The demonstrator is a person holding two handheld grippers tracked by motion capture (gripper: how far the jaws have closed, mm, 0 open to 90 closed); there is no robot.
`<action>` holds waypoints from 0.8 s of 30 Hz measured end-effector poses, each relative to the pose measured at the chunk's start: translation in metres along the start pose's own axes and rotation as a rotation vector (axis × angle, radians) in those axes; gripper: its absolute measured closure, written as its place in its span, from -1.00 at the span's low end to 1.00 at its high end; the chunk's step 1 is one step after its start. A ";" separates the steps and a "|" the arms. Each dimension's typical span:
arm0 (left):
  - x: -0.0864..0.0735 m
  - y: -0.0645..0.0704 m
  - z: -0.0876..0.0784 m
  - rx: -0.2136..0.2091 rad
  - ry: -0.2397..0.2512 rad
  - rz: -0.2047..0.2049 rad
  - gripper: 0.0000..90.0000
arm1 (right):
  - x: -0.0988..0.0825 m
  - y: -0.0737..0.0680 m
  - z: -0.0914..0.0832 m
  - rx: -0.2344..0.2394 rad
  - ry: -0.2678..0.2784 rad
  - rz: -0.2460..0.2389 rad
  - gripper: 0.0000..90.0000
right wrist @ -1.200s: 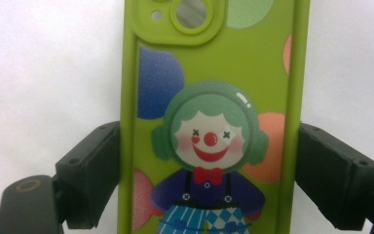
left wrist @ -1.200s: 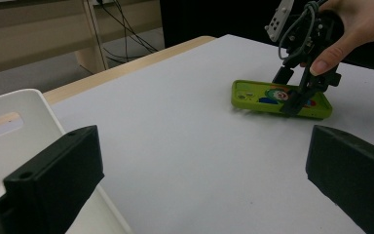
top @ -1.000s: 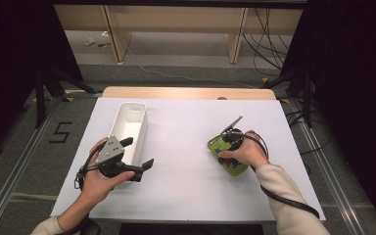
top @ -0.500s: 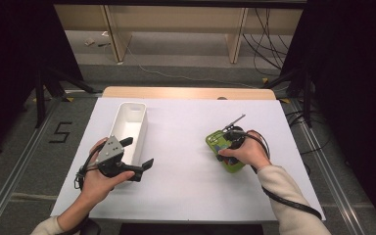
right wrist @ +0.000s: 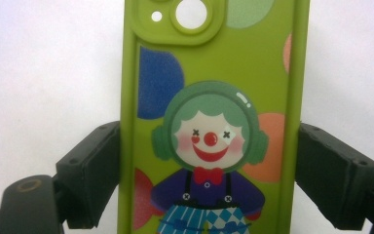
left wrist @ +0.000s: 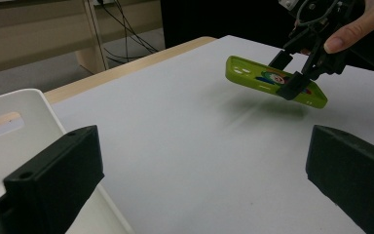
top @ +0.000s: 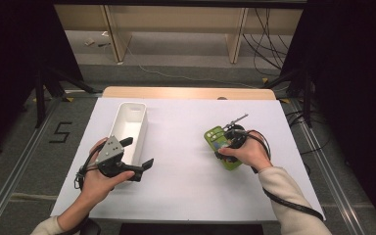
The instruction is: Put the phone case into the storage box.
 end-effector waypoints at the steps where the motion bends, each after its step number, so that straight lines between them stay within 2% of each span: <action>1: 0.000 0.000 0.000 0.000 0.001 0.000 -1.00 | 0.001 0.000 0.000 0.000 0.007 -0.002 -0.62; 9: 0.000 0.000 0.000 0.001 0.001 0.001 -1.00 | 0.003 0.002 -0.003 0.006 0.055 -0.002 -0.62; 24: 0.000 -0.001 0.000 0.002 0.001 0.000 -1.00 | 0.007 0.001 -0.011 0.049 0.191 -0.047 -0.63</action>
Point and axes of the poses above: each handheld gripper's, and its own axes: z roughly forward along the jaws, x roughly out of its top, y roughly to its right, the point moved 10 cm from there along z, roughly forward along the jaws, and after that the axes turned 6 degrees about x, right-handed, at the moved point
